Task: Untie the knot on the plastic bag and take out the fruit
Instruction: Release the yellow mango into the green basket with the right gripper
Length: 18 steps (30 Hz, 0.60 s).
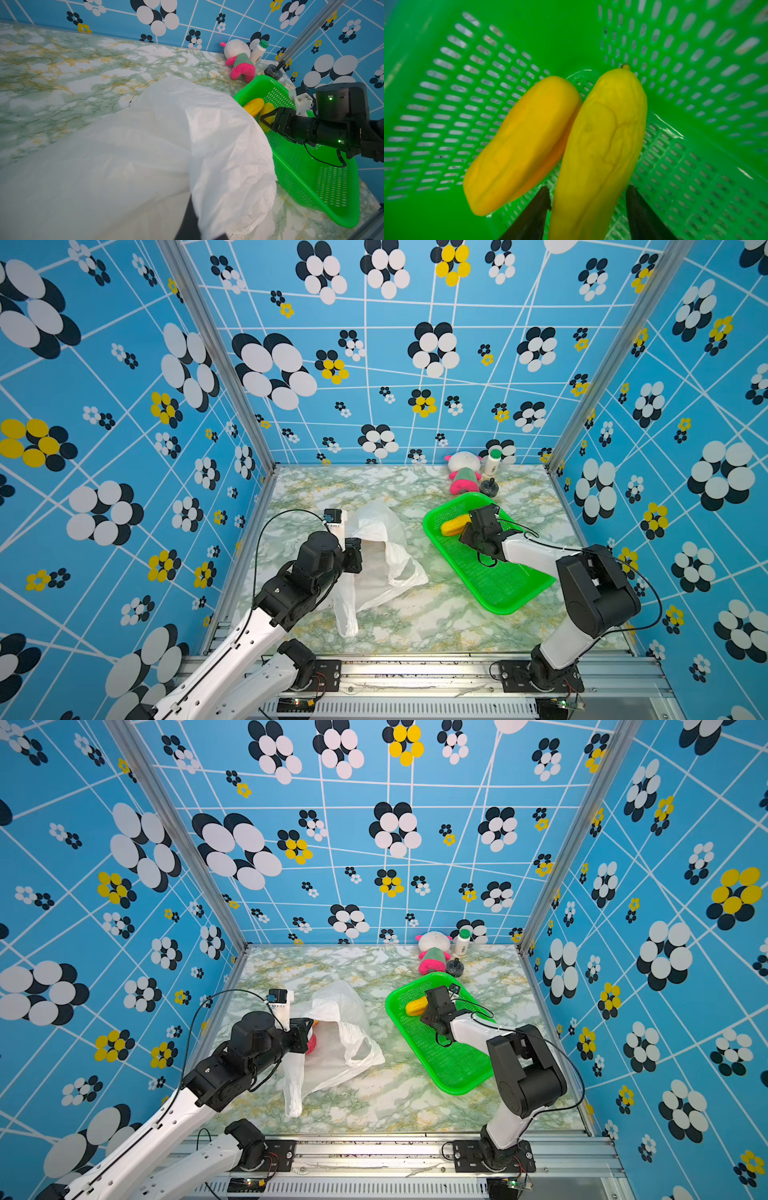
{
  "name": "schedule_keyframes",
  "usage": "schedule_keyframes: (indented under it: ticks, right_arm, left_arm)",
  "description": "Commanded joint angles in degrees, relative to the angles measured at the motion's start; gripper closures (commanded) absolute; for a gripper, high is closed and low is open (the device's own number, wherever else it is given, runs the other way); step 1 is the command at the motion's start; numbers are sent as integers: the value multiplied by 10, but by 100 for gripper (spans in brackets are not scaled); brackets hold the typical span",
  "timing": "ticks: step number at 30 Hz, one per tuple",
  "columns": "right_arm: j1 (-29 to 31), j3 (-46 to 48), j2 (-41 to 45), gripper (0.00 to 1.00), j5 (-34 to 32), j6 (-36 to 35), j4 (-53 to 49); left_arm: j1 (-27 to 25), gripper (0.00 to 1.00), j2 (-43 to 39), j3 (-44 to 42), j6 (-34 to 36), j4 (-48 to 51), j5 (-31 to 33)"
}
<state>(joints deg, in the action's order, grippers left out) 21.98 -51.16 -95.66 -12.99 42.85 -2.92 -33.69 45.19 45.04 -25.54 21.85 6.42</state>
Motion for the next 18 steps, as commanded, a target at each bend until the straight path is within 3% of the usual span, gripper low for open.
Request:
schedule_keyframes:
  ticks: [1,6,11,14,18]
  right_arm:
    - [-1,20,57,36,16,-5,6]
    - [26,50,188,30,-30,-29,-39]
    - [126,98,338,23,-66,-100,-6]
    - [194,122,411,22,-44,-175,42]
    - [281,133,458,20,34,-263,91]
  left_arm:
    - [6,100,1,7,4,9,-3]
    - [6,100,7,10,4,7,-3]
    - [6,100,20,5,-6,-1,-13]
    - [6,100,14,8,-5,-1,-13]
    - [7,100,14,6,-6,-7,-11]
